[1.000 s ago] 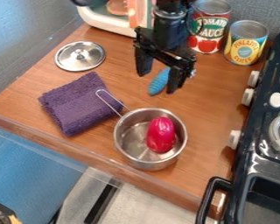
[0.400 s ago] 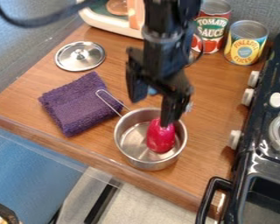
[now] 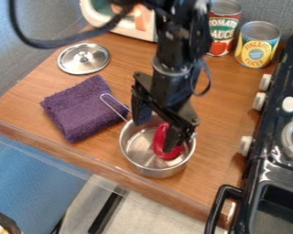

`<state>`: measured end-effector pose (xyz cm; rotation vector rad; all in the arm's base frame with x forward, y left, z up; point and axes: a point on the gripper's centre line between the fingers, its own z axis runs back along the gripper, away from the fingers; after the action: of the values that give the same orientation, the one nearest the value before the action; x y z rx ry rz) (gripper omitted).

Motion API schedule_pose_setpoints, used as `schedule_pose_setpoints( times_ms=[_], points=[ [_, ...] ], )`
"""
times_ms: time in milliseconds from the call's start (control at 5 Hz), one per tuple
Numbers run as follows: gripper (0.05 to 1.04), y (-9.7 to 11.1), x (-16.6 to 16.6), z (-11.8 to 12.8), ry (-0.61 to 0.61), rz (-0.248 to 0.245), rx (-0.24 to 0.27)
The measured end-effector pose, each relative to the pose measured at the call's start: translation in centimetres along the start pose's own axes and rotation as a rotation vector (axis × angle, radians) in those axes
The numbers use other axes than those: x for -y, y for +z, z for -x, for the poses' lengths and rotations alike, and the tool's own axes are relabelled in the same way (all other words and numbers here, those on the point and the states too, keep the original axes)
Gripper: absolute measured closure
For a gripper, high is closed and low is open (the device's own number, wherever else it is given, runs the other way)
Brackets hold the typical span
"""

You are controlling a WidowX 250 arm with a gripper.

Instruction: Take the red object out of the silver pot and put it on the left side of the blue spoon

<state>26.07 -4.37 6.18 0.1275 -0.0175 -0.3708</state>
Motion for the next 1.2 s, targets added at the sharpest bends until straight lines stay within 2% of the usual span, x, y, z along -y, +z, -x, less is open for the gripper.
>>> schedule_pose_setpoints(
  times_ms=[200,600,800,1000,1200],
  points=[
    [0.082,-1.5,0.2,-0.6,0.005,-0.026,-0.02],
    [0.119,-2.6,0.2,-2.0,0.048,-0.025,-0.019],
    [0.286,-2.6,0.3,-2.0,0.042,-0.011,-0.021],
    [0.286,-0.1,-0.2,-1.7,0.035,0.06,-0.024],
    [0.287,4.0,-3.4,-3.2,0.091,0.121,0.042]
  ],
)
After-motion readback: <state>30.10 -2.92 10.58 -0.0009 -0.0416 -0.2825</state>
